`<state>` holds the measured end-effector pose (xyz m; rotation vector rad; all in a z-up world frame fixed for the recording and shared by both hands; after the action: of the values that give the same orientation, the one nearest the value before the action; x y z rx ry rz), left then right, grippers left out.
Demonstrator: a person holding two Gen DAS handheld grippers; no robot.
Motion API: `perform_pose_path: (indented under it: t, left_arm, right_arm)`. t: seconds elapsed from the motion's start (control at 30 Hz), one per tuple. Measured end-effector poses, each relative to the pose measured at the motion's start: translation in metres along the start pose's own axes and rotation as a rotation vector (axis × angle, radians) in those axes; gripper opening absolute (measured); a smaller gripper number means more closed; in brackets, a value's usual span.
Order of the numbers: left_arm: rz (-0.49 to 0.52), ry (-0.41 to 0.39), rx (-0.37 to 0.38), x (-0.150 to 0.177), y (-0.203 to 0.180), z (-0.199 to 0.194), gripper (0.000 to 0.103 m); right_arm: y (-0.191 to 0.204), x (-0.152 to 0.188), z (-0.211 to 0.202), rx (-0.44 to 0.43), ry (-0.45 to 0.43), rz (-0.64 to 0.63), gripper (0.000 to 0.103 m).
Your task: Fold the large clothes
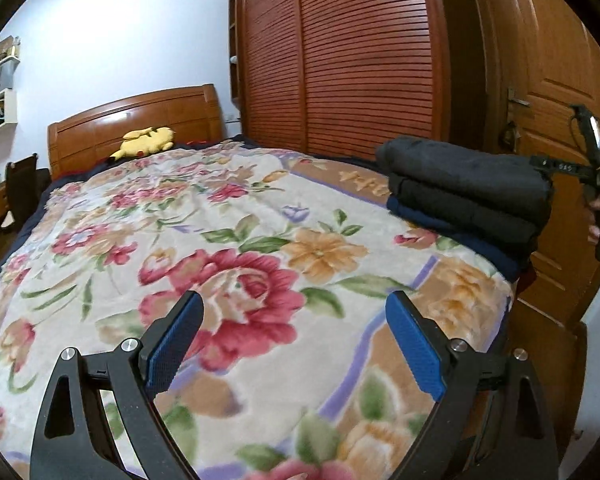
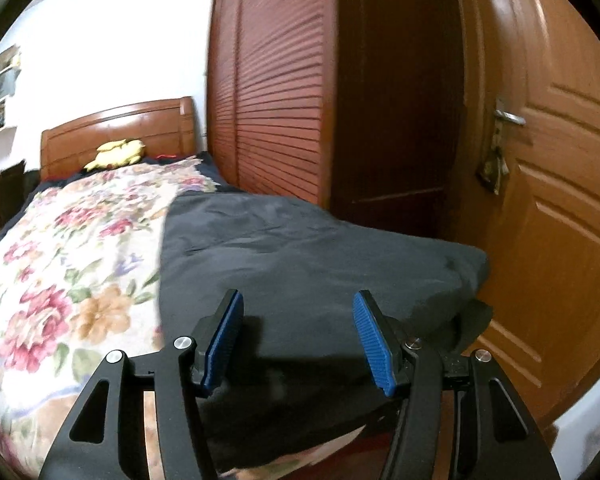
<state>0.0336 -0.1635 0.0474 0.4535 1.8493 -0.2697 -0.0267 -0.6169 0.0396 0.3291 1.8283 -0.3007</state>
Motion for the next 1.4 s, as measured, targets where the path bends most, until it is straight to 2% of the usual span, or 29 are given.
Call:
perform_pose_path:
  t: [0.13, 0.4, 0.63, 0.83, 1.0, 1.2, 1.4]
  left_arm:
    - [0.013, -0.016, -0.037, 0.013, 0.006, -0.020, 0.093]
    - [-0.032, -0.017, -0.072, 0.034, 0.029, -0.047, 0.093]
    - [-0.075, -0.004, -0.144, 0.052, 0.061, -0.054, 0.093]
    - [-0.116, -0.003, -0.231, 0.070, 0.088, -0.066, 0.093]
    - [-0.139, -0.011, -0.314, 0.080, 0.107, -0.082, 0.093]
    - [-0.179, -0.014, -0.372, 0.093, 0.127, -0.097, 0.093]
    - [-0.205, -0.030, -0.422, 0.108, 0.143, -0.112, 0.093]
  right_arm:
    - [0.029, 0.005, -0.026, -0.081, -0.022, -0.015, 0.060]
    - [0.111, 0.021, -0.068, -0.293, -0.040, -0.073, 0.074]
    - [0.174, 0.054, -0.094, -0.457, -0.043, -0.107, 0.076]
    - [0.211, 0.078, -0.105, -0.569, -0.047, -0.062, 0.076]
    - [0.233, 0.098, -0.093, -0.618, -0.039, -0.046, 0.076]
    - [0.266, 0.116, -0.064, -0.645, -0.030, -0.051, 0.076]
    - [0.272, 0.113, -0.064, -0.658, -0.036, -0.078, 0.076]
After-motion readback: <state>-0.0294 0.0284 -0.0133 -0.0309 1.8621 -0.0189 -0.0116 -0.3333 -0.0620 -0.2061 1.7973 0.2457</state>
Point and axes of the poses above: each gripper's, at about its wrist camera, not at the fingertips, and z roughly the way its jaws point, y to its left, x to its underside, the point moved 3 cm from there along z, roughly the way its jaws point, and after that the axes turned 8 degrees about -y, right-handed, at the moved point
